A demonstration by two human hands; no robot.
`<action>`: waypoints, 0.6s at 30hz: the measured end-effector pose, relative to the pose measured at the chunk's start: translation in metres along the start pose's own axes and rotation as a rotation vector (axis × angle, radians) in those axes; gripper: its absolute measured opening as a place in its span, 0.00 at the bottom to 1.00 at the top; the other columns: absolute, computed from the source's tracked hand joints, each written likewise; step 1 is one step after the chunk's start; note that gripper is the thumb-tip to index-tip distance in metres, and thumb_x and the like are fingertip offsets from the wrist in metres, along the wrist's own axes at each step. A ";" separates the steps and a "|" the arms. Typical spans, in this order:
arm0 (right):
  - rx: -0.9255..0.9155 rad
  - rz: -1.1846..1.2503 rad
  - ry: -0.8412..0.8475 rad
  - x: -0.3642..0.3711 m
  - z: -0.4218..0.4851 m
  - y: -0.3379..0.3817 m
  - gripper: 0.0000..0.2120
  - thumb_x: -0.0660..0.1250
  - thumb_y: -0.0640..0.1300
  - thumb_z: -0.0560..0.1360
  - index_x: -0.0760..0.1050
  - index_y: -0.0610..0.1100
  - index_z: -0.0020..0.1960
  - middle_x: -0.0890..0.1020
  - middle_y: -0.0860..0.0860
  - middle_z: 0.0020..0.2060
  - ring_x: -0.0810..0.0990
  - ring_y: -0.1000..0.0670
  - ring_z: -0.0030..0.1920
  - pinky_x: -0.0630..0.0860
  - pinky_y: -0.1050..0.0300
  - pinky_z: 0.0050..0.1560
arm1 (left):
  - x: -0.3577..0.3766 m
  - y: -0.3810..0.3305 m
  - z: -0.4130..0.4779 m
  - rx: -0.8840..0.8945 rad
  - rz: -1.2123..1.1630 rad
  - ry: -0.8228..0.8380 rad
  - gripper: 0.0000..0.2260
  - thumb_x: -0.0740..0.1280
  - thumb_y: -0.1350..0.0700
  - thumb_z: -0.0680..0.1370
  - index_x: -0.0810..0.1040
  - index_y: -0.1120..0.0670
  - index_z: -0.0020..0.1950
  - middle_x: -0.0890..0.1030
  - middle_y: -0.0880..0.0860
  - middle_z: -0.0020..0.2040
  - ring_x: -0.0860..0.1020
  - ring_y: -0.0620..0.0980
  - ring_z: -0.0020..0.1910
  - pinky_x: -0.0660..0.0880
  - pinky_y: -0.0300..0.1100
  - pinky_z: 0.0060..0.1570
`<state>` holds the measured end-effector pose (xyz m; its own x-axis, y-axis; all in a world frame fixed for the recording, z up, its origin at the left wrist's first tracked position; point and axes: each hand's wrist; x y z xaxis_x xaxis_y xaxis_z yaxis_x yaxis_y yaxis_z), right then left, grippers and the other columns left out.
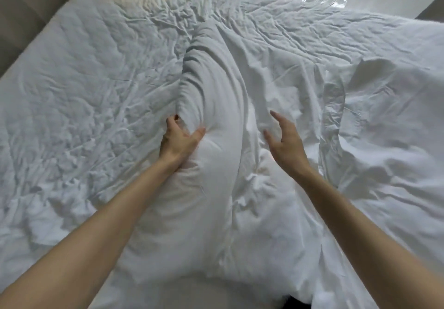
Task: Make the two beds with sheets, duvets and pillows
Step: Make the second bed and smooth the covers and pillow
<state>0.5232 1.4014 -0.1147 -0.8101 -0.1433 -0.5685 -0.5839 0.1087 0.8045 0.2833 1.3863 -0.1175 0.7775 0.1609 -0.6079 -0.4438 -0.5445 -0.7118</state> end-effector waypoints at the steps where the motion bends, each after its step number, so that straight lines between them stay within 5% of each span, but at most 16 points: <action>1: -0.024 0.026 0.000 -0.012 0.003 0.018 0.24 0.63 0.47 0.80 0.63 0.49 0.75 0.68 0.49 0.71 0.67 0.51 0.71 0.64 0.54 0.71 | 0.005 -0.013 -0.014 0.019 0.007 0.028 0.33 0.72 0.45 0.74 0.61 0.57 0.70 0.74 0.57 0.66 0.74 0.58 0.63 0.71 0.48 0.62; 5: -0.026 0.042 0.099 -0.049 0.014 0.071 0.25 0.62 0.53 0.80 0.62 0.50 0.75 0.67 0.49 0.73 0.69 0.48 0.70 0.66 0.52 0.70 | 0.021 -0.054 -0.063 0.093 -0.022 0.112 0.33 0.71 0.47 0.75 0.59 0.56 0.71 0.73 0.56 0.68 0.75 0.57 0.63 0.72 0.50 0.62; 9: 0.018 -0.082 0.275 -0.058 0.022 0.092 0.40 0.64 0.62 0.76 0.53 0.44 0.79 0.62 0.45 0.76 0.62 0.45 0.75 0.62 0.53 0.70 | 0.038 -0.078 -0.105 0.134 -0.103 0.180 0.33 0.71 0.44 0.72 0.59 0.52 0.71 0.75 0.53 0.65 0.76 0.55 0.61 0.74 0.52 0.60; 12: 0.085 -0.168 0.314 -0.061 0.029 0.092 0.46 0.67 0.68 0.70 0.56 0.42 0.77 0.68 0.43 0.71 0.70 0.42 0.68 0.70 0.50 0.64 | 0.054 -0.090 -0.129 0.127 -0.205 0.208 0.34 0.69 0.43 0.66 0.62 0.50 0.69 0.77 0.52 0.63 0.77 0.54 0.60 0.75 0.53 0.59; 14: 0.102 -0.282 0.263 -0.069 0.031 0.089 0.35 0.69 0.66 0.69 0.69 0.42 0.64 0.76 0.44 0.57 0.76 0.43 0.56 0.73 0.52 0.50 | 0.065 -0.098 -0.141 0.123 -0.250 0.228 0.32 0.70 0.45 0.67 0.64 0.52 0.68 0.78 0.52 0.60 0.78 0.52 0.59 0.75 0.51 0.60; 16: 0.077 -0.400 0.210 -0.081 0.029 0.085 0.16 0.69 0.56 0.71 0.71 0.43 0.45 0.75 0.48 0.41 0.75 0.44 0.46 0.68 0.55 0.37 | 0.075 -0.105 -0.148 0.110 -0.305 0.265 0.28 0.73 0.50 0.71 0.67 0.54 0.67 0.79 0.51 0.58 0.78 0.50 0.56 0.76 0.46 0.58; 18: 0.053 -0.437 0.179 -0.095 0.025 0.080 0.08 0.66 0.46 0.73 0.70 0.42 0.42 0.73 0.47 0.39 0.74 0.43 0.44 0.66 0.56 0.38 | 0.083 -0.116 -0.155 0.093 -0.360 0.300 0.24 0.73 0.56 0.74 0.70 0.57 0.67 0.80 0.52 0.56 0.79 0.48 0.54 0.76 0.41 0.54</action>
<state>0.5516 1.4487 -0.0007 -0.4685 -0.3534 -0.8097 -0.8737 0.0495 0.4839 0.4683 1.3351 -0.0310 0.9774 0.0735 -0.1984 -0.1502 -0.4194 -0.8953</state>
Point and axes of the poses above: each hand's wrist, its own z-axis towards the middle knuckle, its own x-axis out of the palm, y = z × x
